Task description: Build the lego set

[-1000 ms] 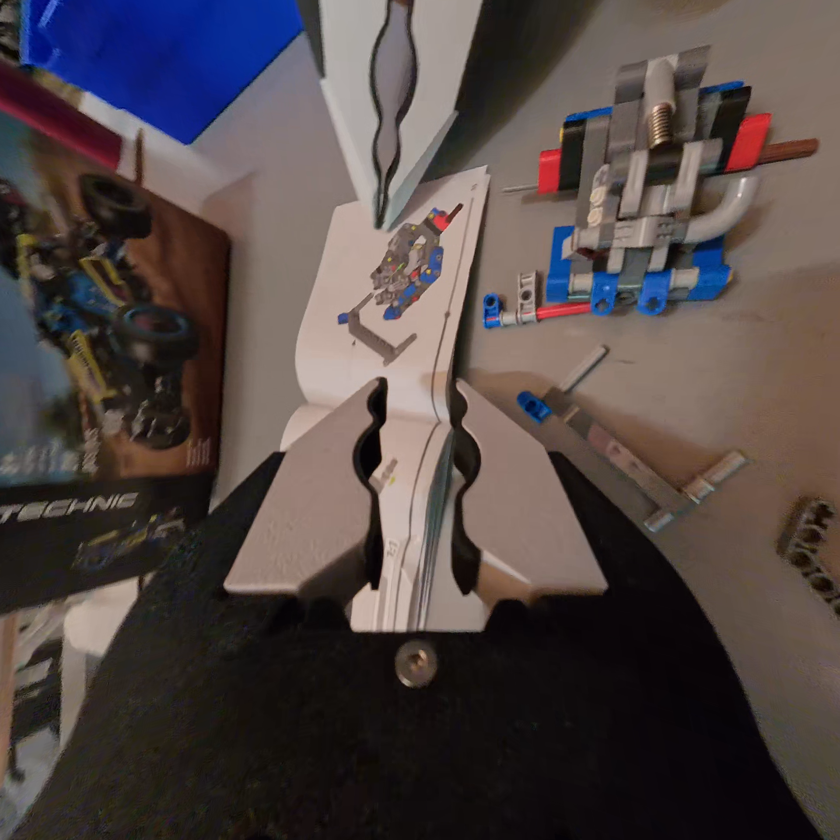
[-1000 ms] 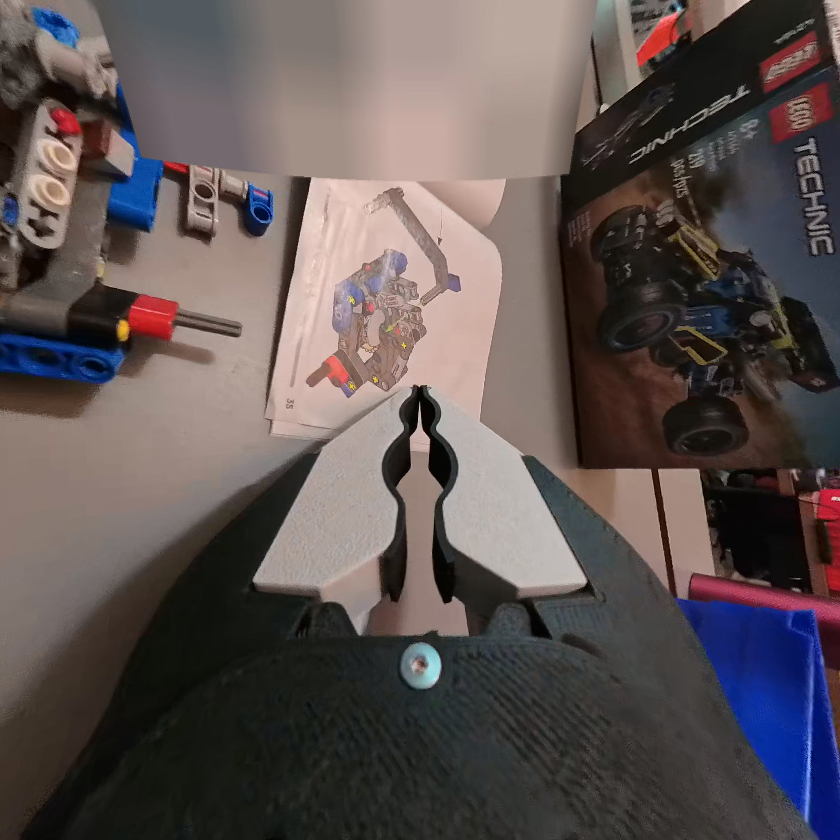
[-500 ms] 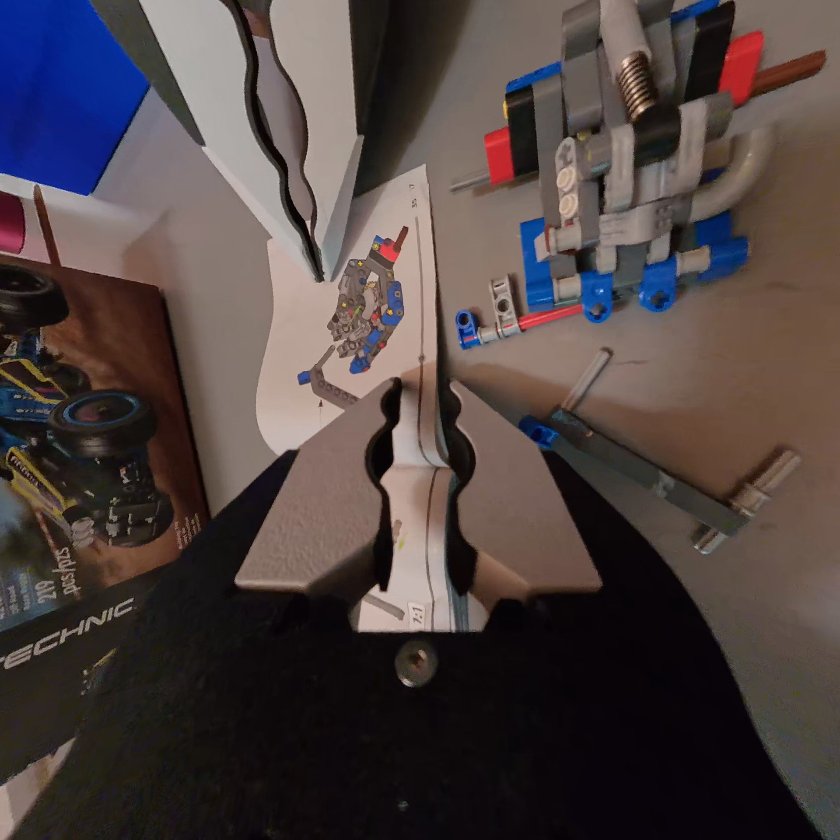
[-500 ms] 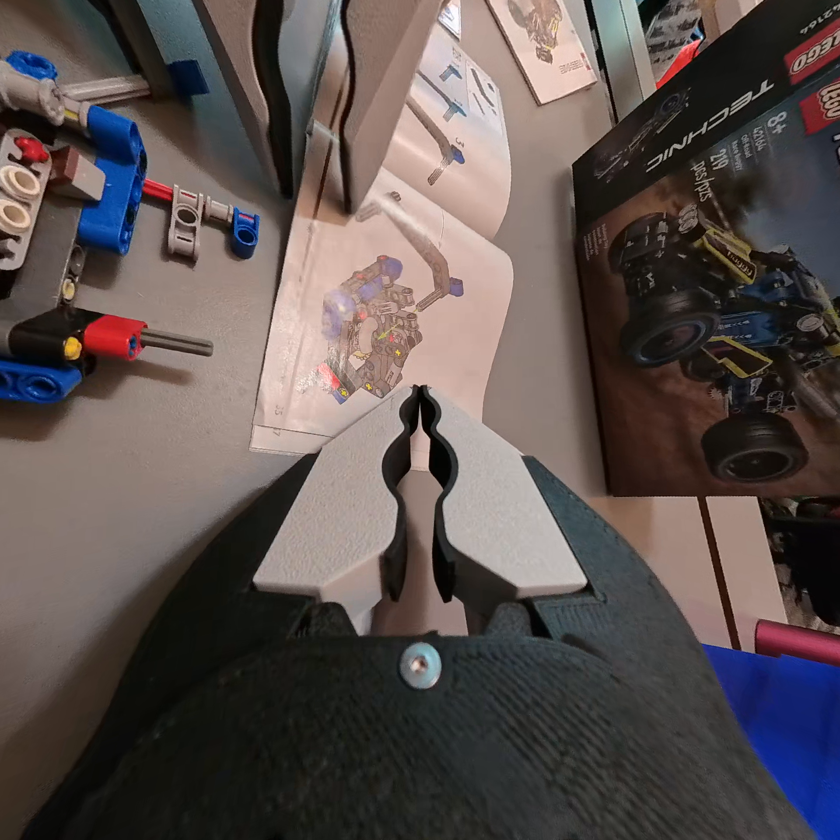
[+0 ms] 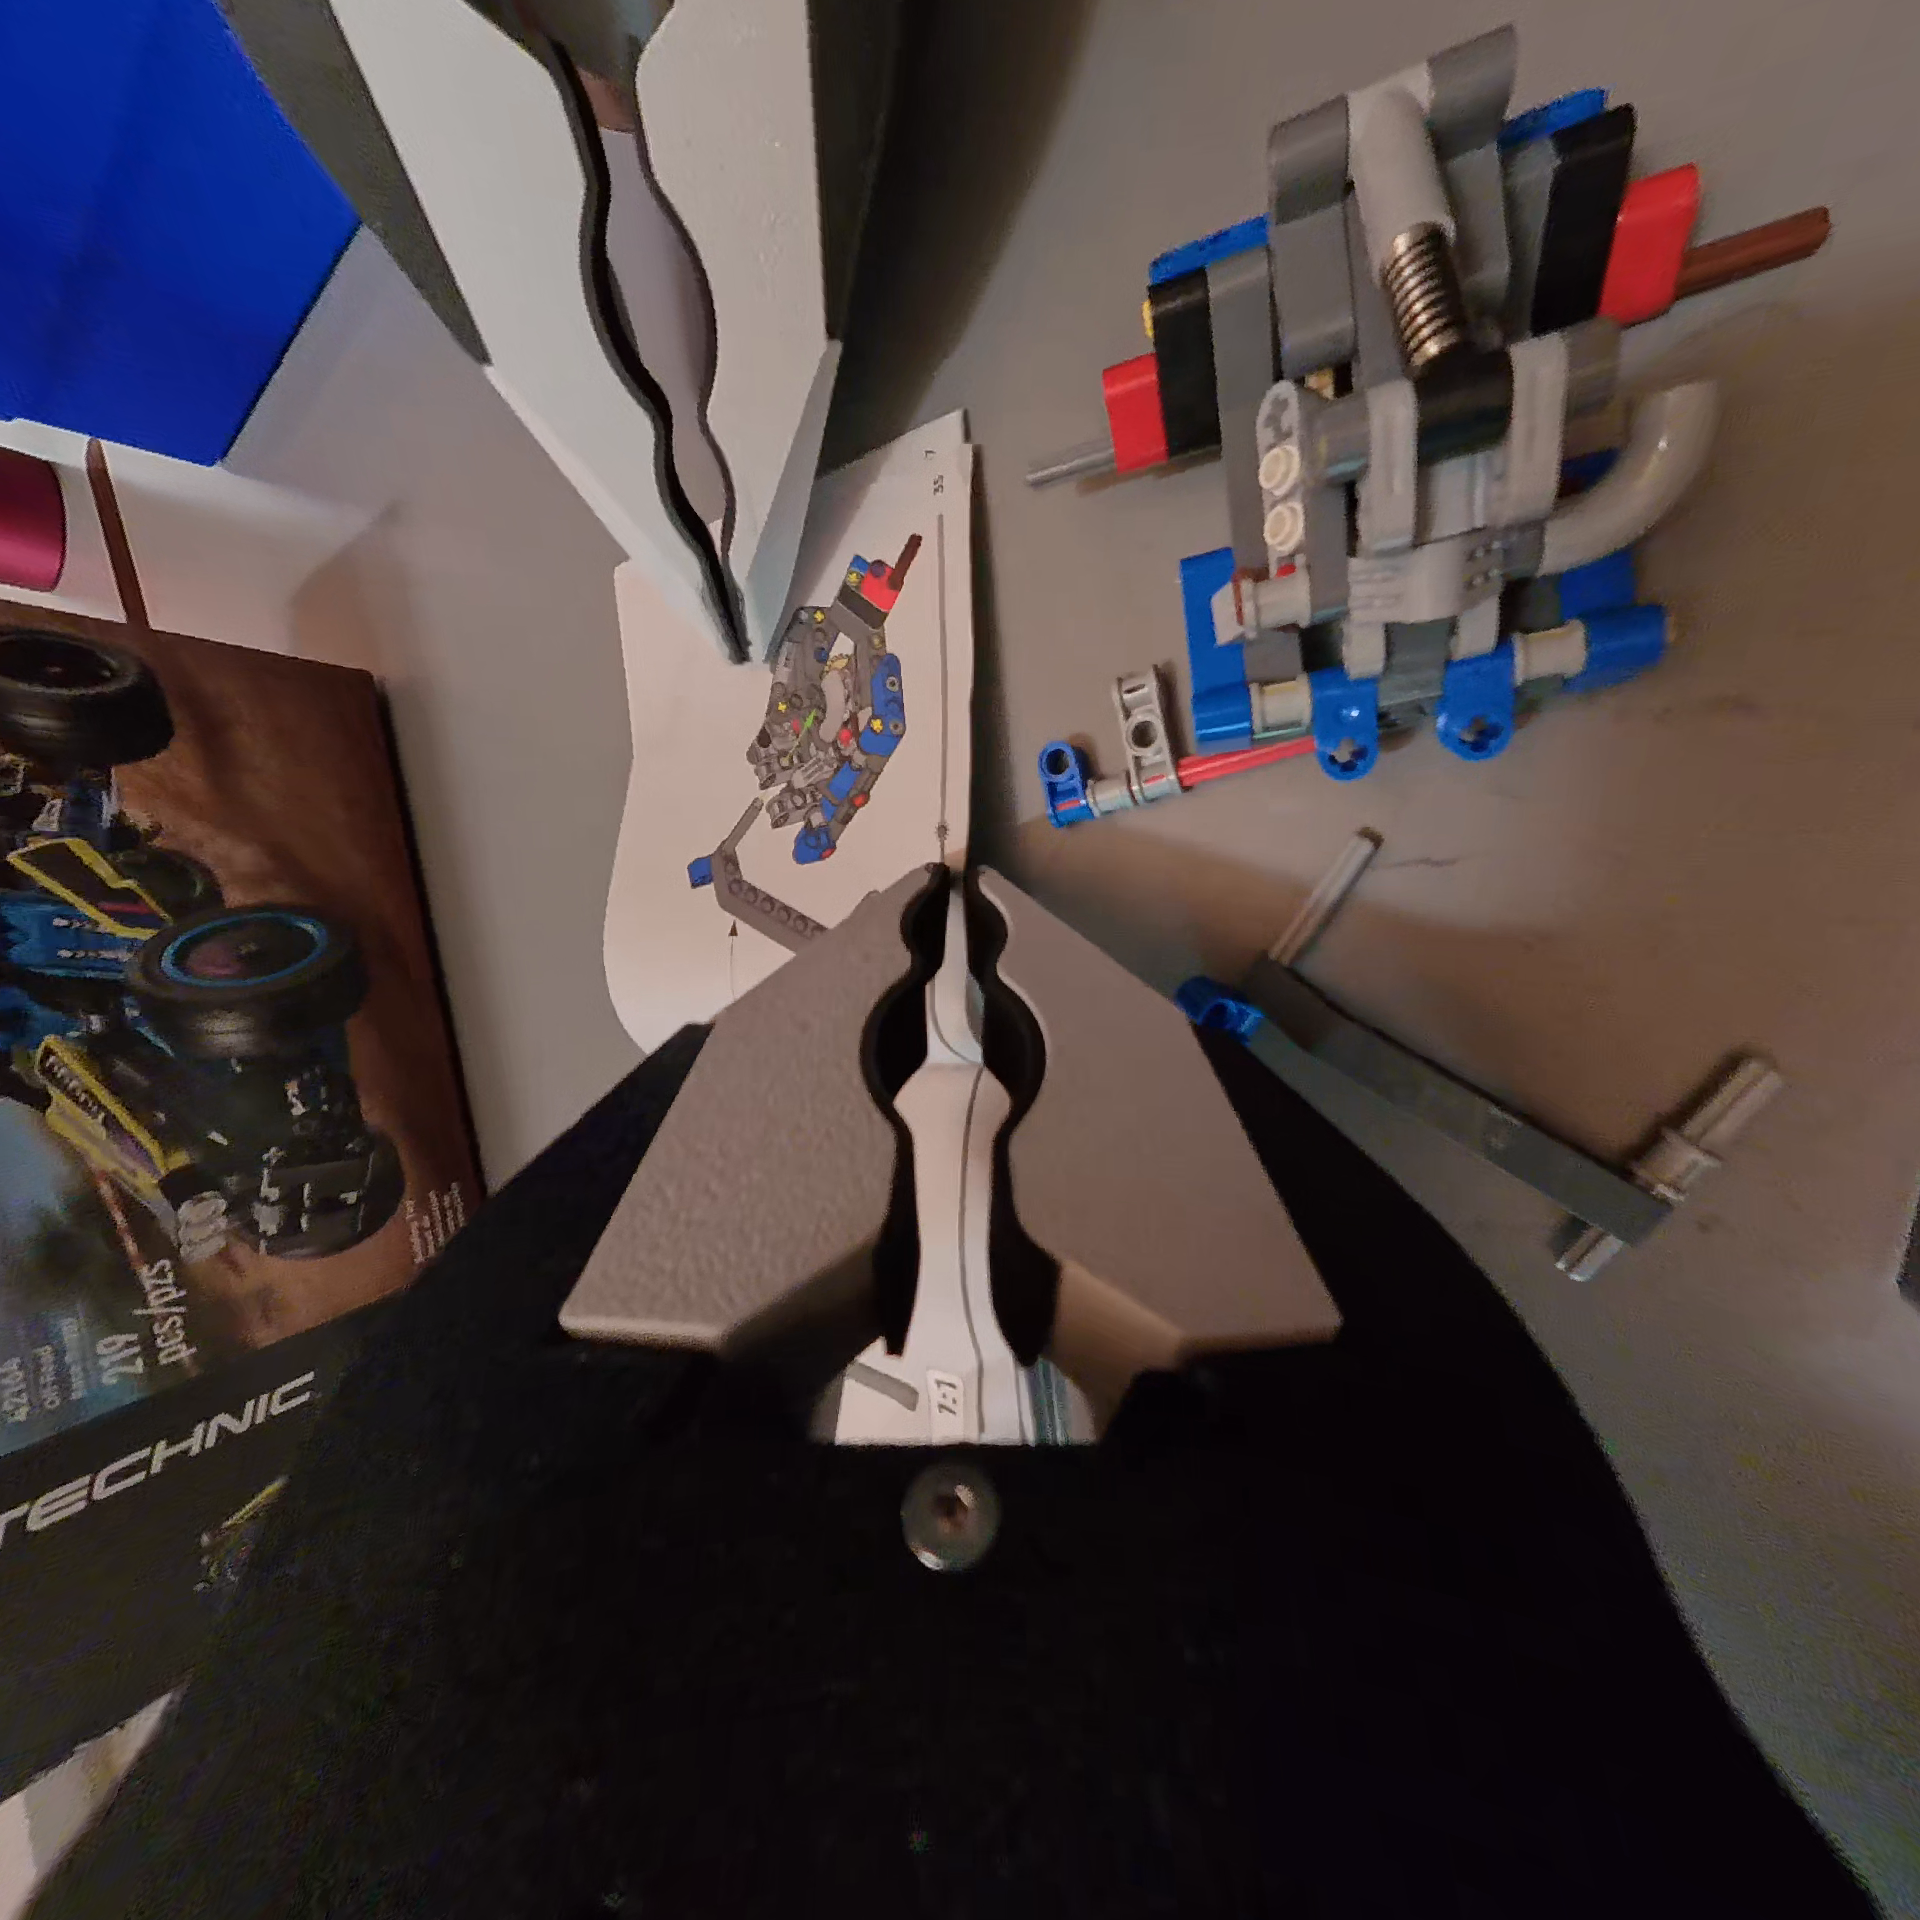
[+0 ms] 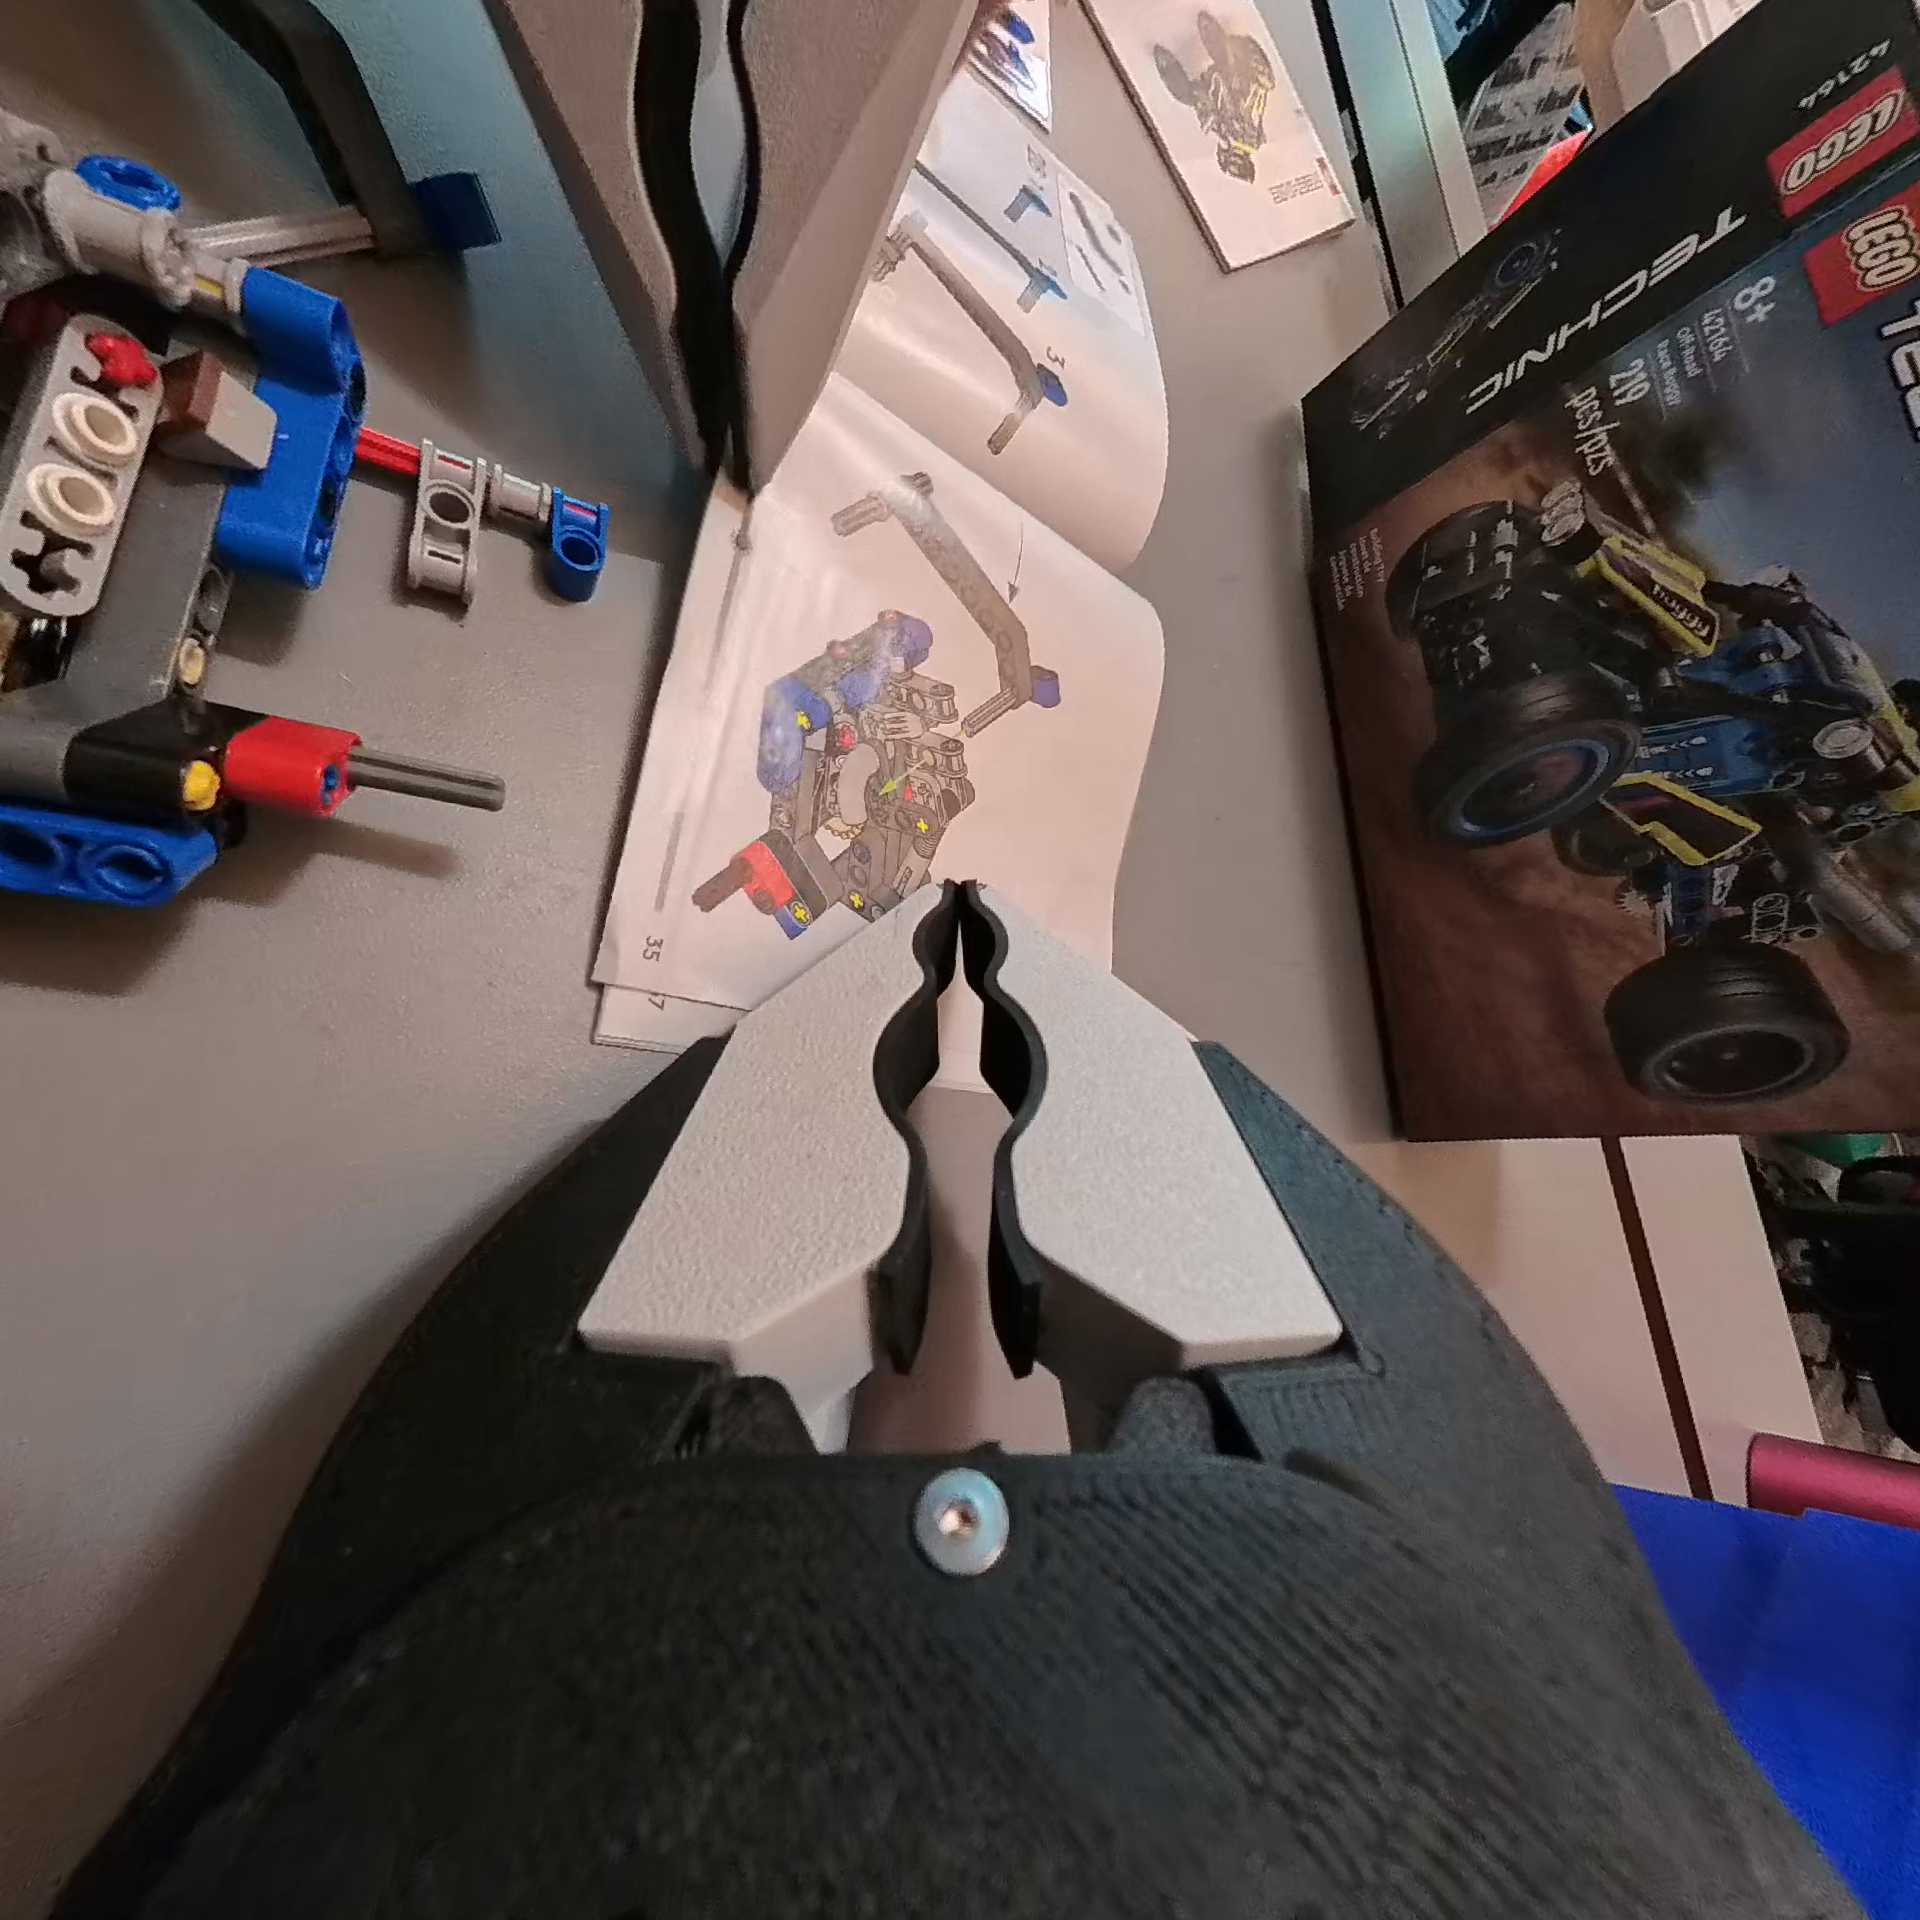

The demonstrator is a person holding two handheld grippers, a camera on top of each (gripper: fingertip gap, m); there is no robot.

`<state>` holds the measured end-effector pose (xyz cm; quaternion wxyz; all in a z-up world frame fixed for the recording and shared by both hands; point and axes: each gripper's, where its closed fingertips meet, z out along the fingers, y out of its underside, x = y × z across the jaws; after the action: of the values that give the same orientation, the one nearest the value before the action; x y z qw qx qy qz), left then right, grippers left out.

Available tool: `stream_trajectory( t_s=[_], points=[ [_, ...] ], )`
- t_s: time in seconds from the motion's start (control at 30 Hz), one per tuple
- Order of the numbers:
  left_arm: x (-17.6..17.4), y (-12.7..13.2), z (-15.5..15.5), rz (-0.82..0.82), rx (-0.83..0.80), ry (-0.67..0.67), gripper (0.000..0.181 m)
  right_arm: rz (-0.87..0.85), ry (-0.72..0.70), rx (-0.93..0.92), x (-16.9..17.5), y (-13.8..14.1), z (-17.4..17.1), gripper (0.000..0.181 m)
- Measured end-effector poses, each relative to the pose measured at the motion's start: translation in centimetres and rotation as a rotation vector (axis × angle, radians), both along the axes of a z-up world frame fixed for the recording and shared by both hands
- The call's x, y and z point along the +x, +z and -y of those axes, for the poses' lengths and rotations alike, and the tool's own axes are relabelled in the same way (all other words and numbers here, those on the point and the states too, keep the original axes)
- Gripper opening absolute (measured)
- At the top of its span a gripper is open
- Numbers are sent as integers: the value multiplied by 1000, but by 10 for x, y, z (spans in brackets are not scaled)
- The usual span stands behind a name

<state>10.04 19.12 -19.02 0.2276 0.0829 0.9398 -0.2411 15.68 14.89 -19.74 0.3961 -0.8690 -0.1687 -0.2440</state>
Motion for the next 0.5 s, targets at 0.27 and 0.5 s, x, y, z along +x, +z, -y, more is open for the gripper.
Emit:
stream_trajectory(
  t_s=[0.27, 0.5],
  points=[
    [-2, 3, 0, -19, -63, 44, 0, 5, -33, 95, 1, 24, 10, 0],
    [-3, 4, -3, -20, -90, 73, 0, -102, 5, 53, -18, 17, 20, 18]
  ],
)
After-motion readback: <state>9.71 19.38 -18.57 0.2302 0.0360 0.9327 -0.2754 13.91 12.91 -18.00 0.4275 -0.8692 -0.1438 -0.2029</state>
